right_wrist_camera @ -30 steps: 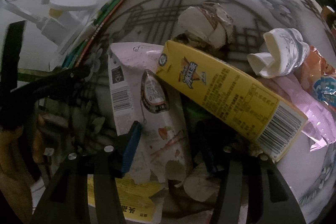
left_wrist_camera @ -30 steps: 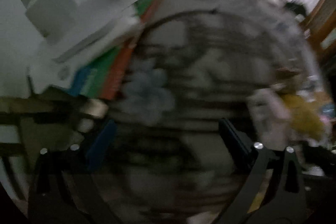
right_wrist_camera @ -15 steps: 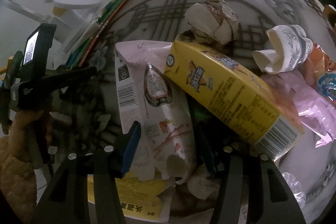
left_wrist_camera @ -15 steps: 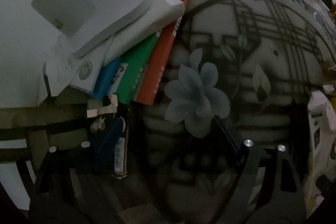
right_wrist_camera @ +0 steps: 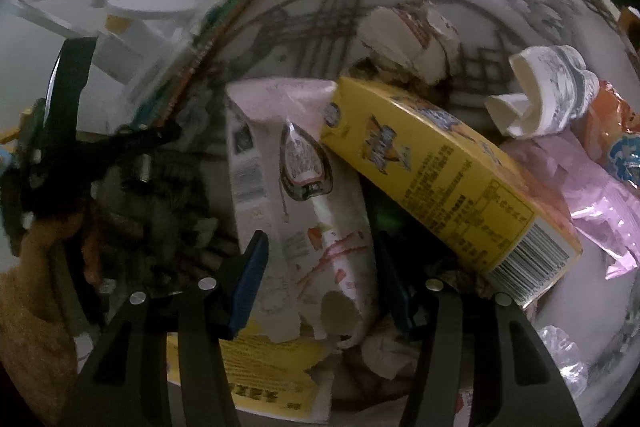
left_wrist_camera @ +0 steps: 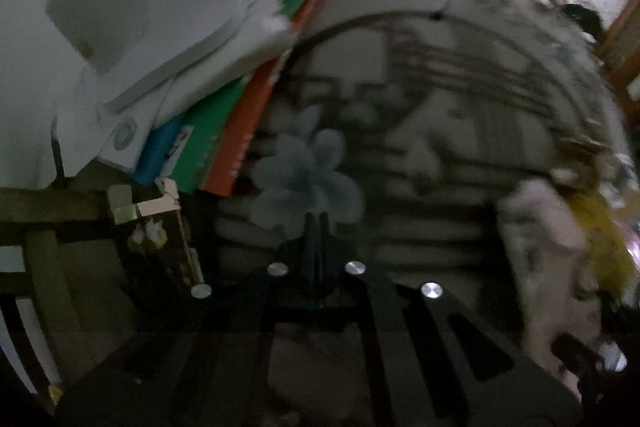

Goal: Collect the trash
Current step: 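Grasp the black cigarette box with the right tool and lift it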

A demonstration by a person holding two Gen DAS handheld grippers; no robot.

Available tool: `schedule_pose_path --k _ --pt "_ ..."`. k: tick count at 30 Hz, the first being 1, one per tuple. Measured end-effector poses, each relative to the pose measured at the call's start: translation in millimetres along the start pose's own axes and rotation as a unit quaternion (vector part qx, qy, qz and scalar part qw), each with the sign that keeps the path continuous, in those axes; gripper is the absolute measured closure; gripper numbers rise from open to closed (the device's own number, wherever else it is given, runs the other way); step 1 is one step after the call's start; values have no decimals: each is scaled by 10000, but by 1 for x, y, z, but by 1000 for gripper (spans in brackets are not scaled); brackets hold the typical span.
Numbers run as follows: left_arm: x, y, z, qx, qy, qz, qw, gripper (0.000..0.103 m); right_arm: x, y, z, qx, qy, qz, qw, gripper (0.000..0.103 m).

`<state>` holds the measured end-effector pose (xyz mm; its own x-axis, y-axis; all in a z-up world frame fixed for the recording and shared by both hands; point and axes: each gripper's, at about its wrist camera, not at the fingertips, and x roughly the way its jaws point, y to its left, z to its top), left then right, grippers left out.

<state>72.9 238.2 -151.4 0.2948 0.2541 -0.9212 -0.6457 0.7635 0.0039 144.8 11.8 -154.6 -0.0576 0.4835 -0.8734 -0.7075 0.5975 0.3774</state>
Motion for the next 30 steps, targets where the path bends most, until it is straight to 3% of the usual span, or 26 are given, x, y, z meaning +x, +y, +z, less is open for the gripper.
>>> schedule_pose_path --k 1,2,4,9,15,22,30 --pt "-11 -6 -5 56 -119 -126 9998 93 -4 0 1 -16 -81 143 9999 49" --pt "-25 -12 -10 109 -304 -292 9990 68 -8 2 5 -67 -174 267 9995 48" --pt "-54 -19 -23 131 -701 -597 9957 35 -15 10 14 -234 -339 294 9987 40" --pt "-94 -26 -79 200 -1045 -1120 9880 34 -15 41 53 -732 -587 518 9942 39" --pt "-106 -18 -142 -26 -759 -1298 9886 34 46 116 85 -1178 318 1640 9789 39" --pt "-108 9 -178 -613 -575 -1146 9898 32 108 190 79 -1811 644 1402 9713 40" --pt "-104 30 -196 -1016 -374 -1025 9888 32 138 215 70 -2185 733 1511 9613 40"
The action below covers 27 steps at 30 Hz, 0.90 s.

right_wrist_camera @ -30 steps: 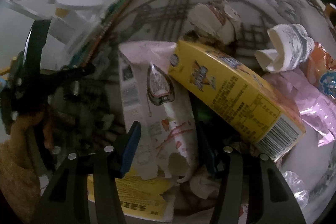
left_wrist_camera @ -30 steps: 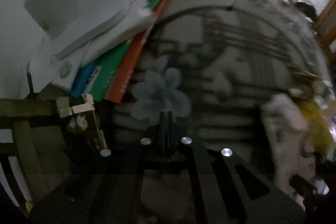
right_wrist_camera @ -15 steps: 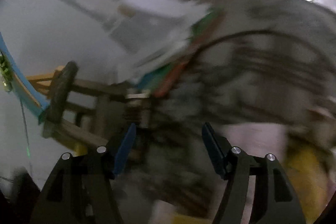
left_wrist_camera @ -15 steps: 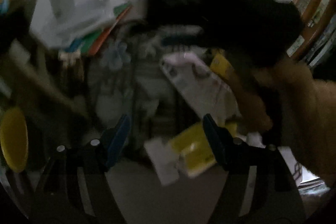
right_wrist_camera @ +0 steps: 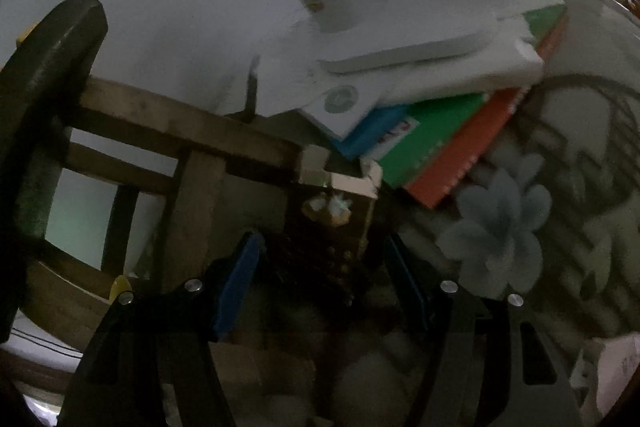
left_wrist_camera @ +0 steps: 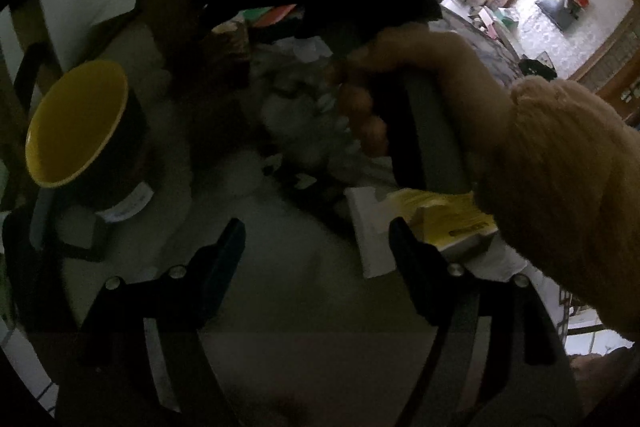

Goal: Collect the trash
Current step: 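Grasp the black cigarette box with the right tool and lift it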

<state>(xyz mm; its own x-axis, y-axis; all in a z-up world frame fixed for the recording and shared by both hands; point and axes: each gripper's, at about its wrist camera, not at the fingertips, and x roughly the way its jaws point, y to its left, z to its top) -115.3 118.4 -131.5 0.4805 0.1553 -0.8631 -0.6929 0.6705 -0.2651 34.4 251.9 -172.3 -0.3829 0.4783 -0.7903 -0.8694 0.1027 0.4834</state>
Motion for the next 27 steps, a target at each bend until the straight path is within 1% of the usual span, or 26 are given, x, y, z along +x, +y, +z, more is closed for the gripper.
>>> schedule_pose_path --k 2,4,5,7,8,9,11,14,16,17,20,22,27 --pt "-3 1 -2 -30 27 1 10000 32 7 0 3 -86 86 37 9999 39" --pt "-2 1 -3 -32 51 0 10000 31 11 -3 5 -65 122 72 9999 34" --pt "-2 1 -3 -31 58 -3 10000 31 13 -5 7 -15 139 47 9999 29" --pt "0 0 -2 -31 88 -28 10000 31 17 -10 10 85 233 77 9997 28" --pt "1 0 -1 -33 94 -40 9999 31 18 -11 11 98 253 81 9996 34" --pt "1 1 0 -39 95 -58 9999 31 18 -10 12 37 268 -42 9996 54" --pt "3 2 3 -61 95 -87 9999 31 19 -11 12 30 397 166 9991 58" --pt "3 8 4 -44 97 -88 9999 30 12 -4 9 -231 314 -105 9992 59" --pt "3 6 3 -34 114 -88 9999 31 4 -6 6 -195 267 -274 9991 59" --pt "2 7 3 -30 105 -91 9999 31 -1 -9 5 -125 241 -342 9990 83" --pt "1 6 5 -1 75 -101 9999 31 -25 -27 -1 265 235 -269 9990 85" --pt "3 4 11 46 64 -144 9999 31 -47 -32 -7 239 76 -385 9989 103" --pt "8 -5 26 141 55 -410 9990 31 -120 -55 -33 477 -360 -610 9963 103"
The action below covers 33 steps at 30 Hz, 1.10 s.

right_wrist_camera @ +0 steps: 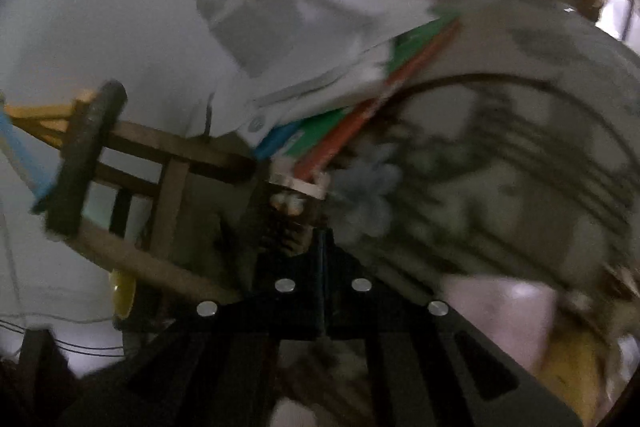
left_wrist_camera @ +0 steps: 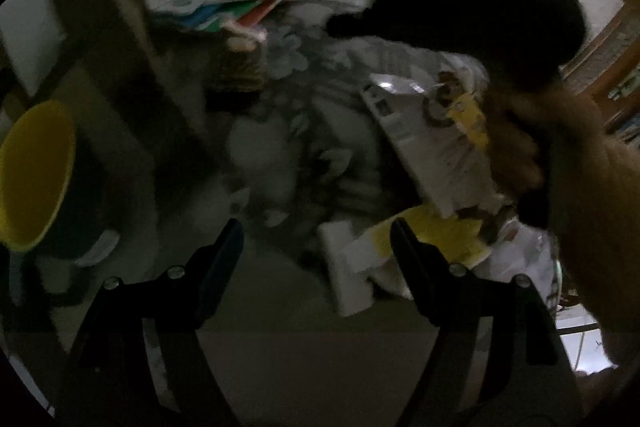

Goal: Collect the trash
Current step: 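Grasp the black cigarette box with the right tool and lift it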

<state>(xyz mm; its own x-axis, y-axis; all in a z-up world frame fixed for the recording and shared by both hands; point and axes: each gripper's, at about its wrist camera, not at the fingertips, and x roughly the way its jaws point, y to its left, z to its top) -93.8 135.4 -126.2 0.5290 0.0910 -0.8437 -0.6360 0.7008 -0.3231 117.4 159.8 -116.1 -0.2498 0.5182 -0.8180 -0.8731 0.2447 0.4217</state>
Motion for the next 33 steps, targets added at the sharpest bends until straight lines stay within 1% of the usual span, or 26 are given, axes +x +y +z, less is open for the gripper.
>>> schedule_pose_path --k 1,2,3,4,5,6,7,8,9,12,15,18,20,22,26,27,28,29,31,33 --pt "2 -3 3 32 -5 -40 10000 31 -12 -9 -3 102 -26 -45 9999 103" --pt "3 -6 6 83 -21 -67 9999 31 -20 -15 -6 188 -26 -83 9998 99" --pt "5 -10 8 121 -25 -77 9999 30 -24 -22 -9 368 8 -121 9993 92" --pt "7 -13 8 172 -17 -75 9998 30 -20 -22 -10 500 54 -109 9987 87" --pt "7 -15 9 191 -8 -78 9998 29 -13 -22 -10 589 62 -75 9982 76" --pt "7 -17 8 190 -5 -91 9998 29 -11 -21 -9 645 32 -41 9979 62" --pt "6 -17 6 173 -12 -91 9998 29 -4 -16 -6 645 6 -68 9979 54" --pt "4 -18 7 163 -23 -89 9998 29 2 -10 -3 633 -12 -115 9979 44" --pt "2 -17 6 162 -40 -75 9998 28 10 -5 0 627 -19 -121 9980 40" --pt "-5 -15 0 151 -59 3 9999 26 47 16 8 498 85 -163 9986 40" --pt "-13 -10 -8 70 -70 78 9999 25 72 31 14 335 201 -211 9990 40" --pt "-16 -4 -14 -14 -75 162 9998 25 91 41 18 191 309 -337 9988 40" --pt "-19 -1 -17 -67 -75 179 9998 25 98 43 20 208 317 -339 9987 40" --pt "-20 1 -20 -95 -79 189 9997 25 105 46 23 207 340 -391 9984 37" --pt "-20 2 -20 -122 -90 196 9997 23 124 49 26 151 546 -529 9970 36" --pt "-20 2 -21 -119 -95 201 9997 23 126 49 26 146 530 -552 9970 39" --pt "-21 2 -21 -113 -98 199 9997 22 125 50 26 115 488 -655 9966 46" --pt "-21 2 -21 -99 -97 195 9997 22 125 50 25 106 490 -643 9967 52" --pt "-21 1 -20 -68 -86 184 9998 22 120 48 23 123 489 -665 9965 54" --pt "-17 0 -17 -29 -75 151 9999 22 101 45 22 95 300 -652 9974 54"
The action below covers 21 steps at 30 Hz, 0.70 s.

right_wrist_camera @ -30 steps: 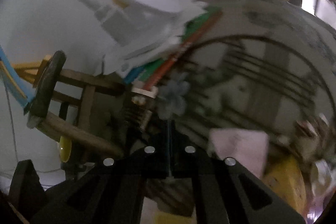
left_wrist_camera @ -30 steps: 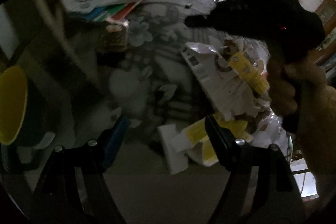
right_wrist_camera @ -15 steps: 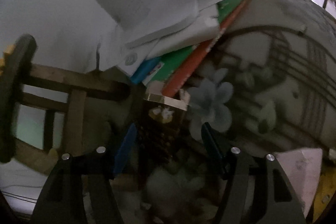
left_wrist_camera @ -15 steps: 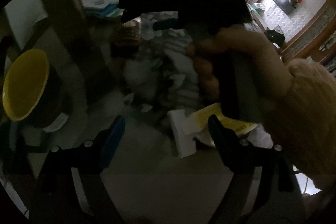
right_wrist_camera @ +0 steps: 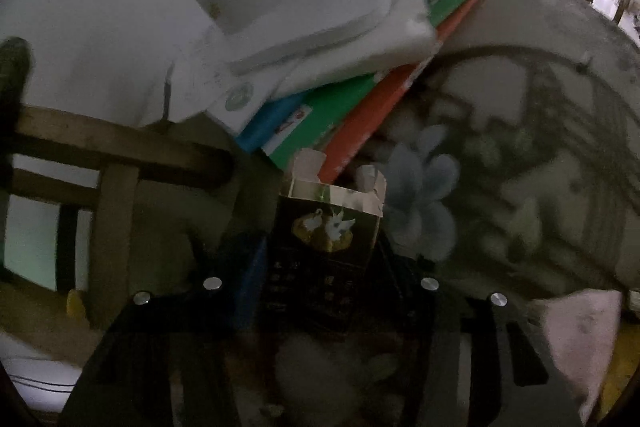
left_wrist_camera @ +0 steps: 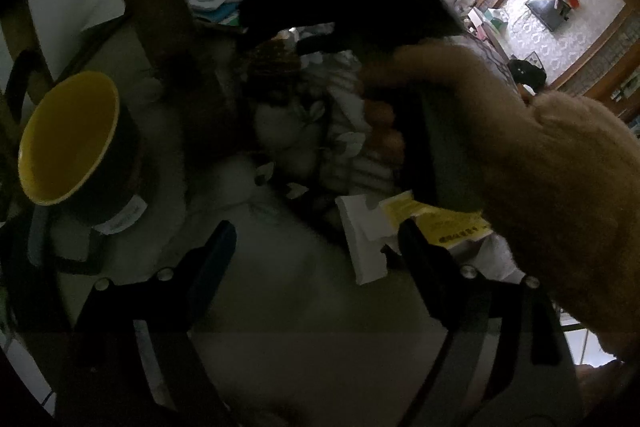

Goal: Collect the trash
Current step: 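Grasp the black cigarette box with the right tool and lift it, then grasp the pink-white bag with the left tool while the right tool holds the cigarette box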

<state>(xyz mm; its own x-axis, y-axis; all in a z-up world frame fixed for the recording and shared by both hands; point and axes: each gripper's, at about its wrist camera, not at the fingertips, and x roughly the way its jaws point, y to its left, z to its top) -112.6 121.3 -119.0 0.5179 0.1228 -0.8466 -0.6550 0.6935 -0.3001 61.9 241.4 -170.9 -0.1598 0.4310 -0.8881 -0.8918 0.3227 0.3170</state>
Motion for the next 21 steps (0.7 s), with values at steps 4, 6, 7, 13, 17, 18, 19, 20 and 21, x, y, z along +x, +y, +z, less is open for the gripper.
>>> schedule_pose_path --k 4,6,7,13,17,18,19,20,21 --pt "7 -11 11 176 6 -203 9996 22 -65 -21 -6 23 -605 -9 9982 54" --pt "13 -23 22 311 13 -397 9987 22 -97 -37 -8 67 -867 -126 9961 54" --pt "16 -29 27 347 31 -472 9983 22 -120 -48 -13 109 -1052 -253 9941 54" --pt "46 -66 72 338 189 -894 9952 20 -216 -105 -67 494 -1716 -1121 9775 53" --pt "79 -89 95 210 447 -1125 9924 20 -251 -130 -119 1016 -1863 -1478 9660 53" --pt "90 -94 100 183 521 -1089 9925 19 -256 -133 -128 1115 -1902 -1535 9633 53" --pt "98 -97 103 168 585 -1076 9923 19 -264 -138 -145 1311 -1959 -1607 9584 53" --pt "108 -101 106 151 685 -1067 9918 19 -269 -140 -157 1433 -1978 -1627 9560 53" --pt "114 -103 107 142 747 -1048 9916 18 -272 -141 -170 1582 -1988 -1656 9529 53"
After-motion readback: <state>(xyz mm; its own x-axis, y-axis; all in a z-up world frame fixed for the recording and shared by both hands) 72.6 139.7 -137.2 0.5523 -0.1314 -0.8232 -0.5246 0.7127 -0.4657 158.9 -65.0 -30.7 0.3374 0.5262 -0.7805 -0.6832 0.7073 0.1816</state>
